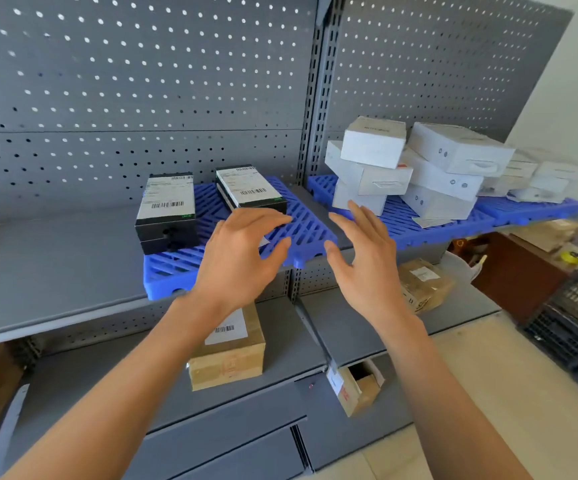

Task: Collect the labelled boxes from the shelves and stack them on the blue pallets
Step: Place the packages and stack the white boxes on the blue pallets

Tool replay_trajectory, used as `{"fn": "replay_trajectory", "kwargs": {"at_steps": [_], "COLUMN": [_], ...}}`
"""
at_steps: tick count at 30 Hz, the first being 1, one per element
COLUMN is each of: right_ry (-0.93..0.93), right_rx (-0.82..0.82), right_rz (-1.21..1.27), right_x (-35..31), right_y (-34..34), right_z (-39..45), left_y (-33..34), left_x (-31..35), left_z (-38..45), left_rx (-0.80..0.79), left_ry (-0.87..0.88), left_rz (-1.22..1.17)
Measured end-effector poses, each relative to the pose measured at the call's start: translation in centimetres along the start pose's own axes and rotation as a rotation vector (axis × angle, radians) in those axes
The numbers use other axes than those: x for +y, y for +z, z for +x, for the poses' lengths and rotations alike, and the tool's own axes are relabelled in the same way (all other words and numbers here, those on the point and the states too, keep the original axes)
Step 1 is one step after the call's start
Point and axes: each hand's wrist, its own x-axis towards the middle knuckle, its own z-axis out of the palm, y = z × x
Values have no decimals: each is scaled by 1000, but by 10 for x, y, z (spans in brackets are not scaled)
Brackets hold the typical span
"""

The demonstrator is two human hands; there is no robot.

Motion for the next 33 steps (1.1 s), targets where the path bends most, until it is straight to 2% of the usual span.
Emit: {"fn": "replay_trajectory", "kwargs": {"at_steps": [6, 12, 18, 27, 33], "right_ry": [55, 35, -11, -18, -33], "right_rx": [70, 89, 72, -30, -58], "right_rz": [44, 57, 128, 321, 402], "right_x": [37, 78, 106, 125, 128], "right_y": [-34, -56, -67, -59, -53], "right_z": [14, 41, 71, 101, 112], "left_y": [35, 73, 109, 133, 139], "left_x": [34, 64, 74, 73, 74], "left_z": [32, 65, 101, 132, 138], "left_rx": [-44, -16, 63, 141, 152], "left_ry": [-58, -97, -257, -362, -356], "left_rz": [-149, -202, -329, -360, -390]}}
